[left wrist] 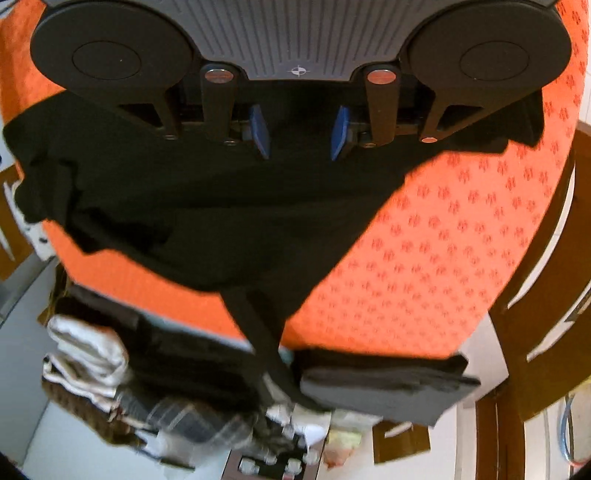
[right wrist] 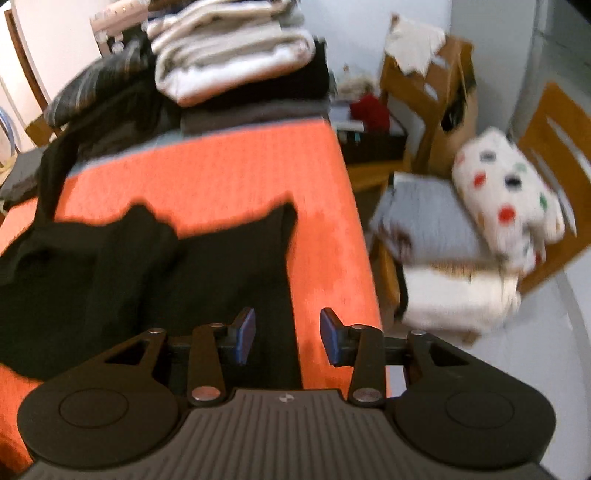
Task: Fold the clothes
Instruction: 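Open both tools to release the garment and lift them away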
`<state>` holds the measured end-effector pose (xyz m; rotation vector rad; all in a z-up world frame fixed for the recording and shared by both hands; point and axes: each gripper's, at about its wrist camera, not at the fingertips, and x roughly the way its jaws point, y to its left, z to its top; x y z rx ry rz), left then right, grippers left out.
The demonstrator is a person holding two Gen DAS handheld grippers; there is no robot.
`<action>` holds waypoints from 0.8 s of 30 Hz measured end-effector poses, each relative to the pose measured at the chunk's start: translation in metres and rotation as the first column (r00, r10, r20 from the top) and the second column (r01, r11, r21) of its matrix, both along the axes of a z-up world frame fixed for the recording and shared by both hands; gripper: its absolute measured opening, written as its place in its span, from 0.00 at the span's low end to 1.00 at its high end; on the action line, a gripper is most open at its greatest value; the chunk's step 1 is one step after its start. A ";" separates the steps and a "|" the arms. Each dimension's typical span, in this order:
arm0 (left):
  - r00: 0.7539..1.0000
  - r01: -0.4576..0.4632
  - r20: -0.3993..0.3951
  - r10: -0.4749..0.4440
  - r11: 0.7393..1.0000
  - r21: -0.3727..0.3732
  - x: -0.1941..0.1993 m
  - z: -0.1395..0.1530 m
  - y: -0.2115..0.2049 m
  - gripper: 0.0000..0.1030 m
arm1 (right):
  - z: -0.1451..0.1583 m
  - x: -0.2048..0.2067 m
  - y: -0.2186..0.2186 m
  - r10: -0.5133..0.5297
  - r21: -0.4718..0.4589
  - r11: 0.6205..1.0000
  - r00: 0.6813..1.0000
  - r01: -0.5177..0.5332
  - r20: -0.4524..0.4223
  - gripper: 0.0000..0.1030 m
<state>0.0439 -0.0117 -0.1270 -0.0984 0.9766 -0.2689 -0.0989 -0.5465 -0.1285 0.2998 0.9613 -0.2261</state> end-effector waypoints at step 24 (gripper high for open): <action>1.000 -0.023 -0.019 0.024 0.999 0.046 -0.008 -0.006 0.019 0.41 | -0.033 -0.029 0.015 -0.050 -0.025 0.999 0.994 0.048 -0.100 0.10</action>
